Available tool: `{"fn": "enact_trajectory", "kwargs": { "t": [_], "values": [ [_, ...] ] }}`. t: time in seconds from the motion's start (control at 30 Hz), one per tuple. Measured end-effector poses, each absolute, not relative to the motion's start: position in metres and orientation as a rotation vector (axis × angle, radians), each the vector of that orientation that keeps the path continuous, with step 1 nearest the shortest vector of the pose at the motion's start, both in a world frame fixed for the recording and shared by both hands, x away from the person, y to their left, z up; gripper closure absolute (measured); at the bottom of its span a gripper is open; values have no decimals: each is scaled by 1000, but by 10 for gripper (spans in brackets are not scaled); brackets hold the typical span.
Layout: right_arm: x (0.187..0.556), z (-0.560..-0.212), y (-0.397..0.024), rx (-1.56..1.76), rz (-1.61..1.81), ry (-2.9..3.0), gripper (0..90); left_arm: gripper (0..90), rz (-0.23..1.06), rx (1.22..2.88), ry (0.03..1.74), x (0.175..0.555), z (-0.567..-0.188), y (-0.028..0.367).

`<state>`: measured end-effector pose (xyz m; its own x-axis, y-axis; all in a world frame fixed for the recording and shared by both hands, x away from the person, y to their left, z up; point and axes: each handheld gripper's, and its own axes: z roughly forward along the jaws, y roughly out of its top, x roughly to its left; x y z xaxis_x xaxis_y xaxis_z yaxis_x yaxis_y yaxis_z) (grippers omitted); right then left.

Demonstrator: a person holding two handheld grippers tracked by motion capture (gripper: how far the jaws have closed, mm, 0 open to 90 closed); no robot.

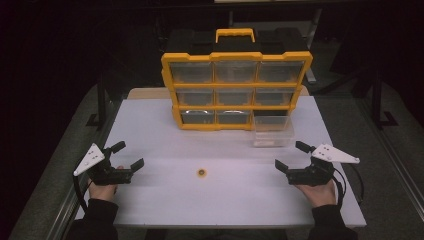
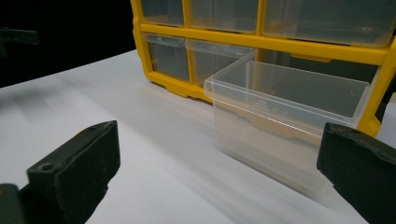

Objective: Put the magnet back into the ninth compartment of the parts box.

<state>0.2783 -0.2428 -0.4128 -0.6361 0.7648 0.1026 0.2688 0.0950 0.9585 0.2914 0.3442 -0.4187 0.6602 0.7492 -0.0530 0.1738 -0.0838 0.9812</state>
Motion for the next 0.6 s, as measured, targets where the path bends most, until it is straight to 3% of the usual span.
{"fn": "enact_trajectory", "kwargs": {
  "t": [0.6],
  "values": [
    [278, -406, -240, 1017, 1514, 1990, 0, 0, 584, 1617, 789, 291, -420, 344]
  ]
}}
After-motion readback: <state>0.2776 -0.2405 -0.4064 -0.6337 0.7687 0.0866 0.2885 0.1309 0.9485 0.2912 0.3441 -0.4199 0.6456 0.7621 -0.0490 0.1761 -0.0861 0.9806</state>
